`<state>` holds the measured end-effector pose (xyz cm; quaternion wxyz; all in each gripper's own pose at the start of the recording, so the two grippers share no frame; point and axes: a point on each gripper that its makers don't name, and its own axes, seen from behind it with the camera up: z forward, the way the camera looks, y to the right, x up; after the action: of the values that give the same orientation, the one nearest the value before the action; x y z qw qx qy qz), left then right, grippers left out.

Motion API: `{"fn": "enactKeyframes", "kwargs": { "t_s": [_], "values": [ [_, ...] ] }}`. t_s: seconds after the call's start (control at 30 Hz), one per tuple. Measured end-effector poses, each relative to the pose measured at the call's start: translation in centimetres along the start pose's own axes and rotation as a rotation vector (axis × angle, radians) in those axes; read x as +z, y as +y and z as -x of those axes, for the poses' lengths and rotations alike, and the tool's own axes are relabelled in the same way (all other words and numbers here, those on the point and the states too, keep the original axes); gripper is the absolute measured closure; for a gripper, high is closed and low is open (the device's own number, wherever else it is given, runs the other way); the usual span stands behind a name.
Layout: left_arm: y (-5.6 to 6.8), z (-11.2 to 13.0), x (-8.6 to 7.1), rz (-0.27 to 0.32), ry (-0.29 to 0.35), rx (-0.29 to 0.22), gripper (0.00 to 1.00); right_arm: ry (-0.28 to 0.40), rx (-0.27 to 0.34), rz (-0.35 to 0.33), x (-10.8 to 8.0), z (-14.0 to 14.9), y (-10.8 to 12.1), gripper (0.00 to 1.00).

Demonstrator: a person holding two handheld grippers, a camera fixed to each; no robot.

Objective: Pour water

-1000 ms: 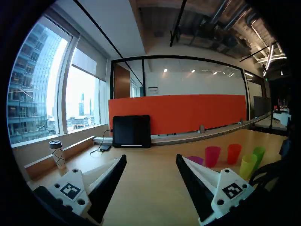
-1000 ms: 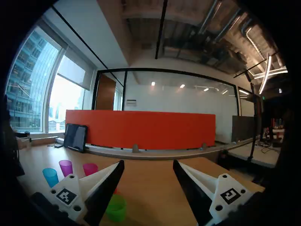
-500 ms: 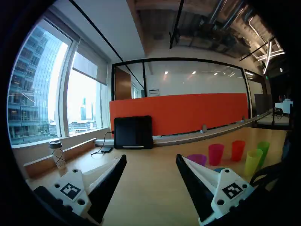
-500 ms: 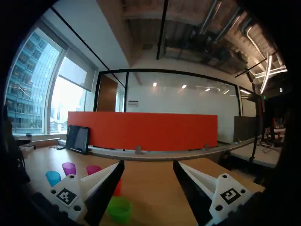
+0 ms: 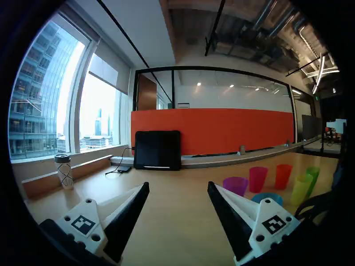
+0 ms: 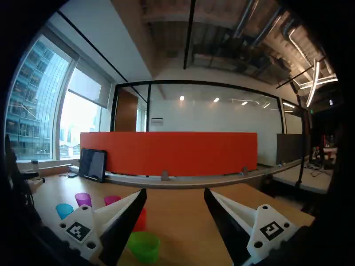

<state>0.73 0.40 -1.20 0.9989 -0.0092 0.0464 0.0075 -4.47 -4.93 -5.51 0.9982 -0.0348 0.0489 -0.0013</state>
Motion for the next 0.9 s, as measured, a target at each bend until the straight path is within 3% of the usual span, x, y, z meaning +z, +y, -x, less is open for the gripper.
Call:
{"fn": "enactKeyframes", "kwargs": {
  "t_s": [0.5, 0.9],
  "values": [
    [-0.48, 1.07, 0.30, 0.001, -0.028, -0.014, 0.02, -0.004, -0.003, -0.013, 0.32, -0.10, -0.99, 0.00],
    [-0.54, 1.00, 0.33, 0.001, -0.035, -0.011, 0.02, 0.019, -0.012, -0.018, 0.13, -0.64, -0.36, 0.00]
  ]
}}
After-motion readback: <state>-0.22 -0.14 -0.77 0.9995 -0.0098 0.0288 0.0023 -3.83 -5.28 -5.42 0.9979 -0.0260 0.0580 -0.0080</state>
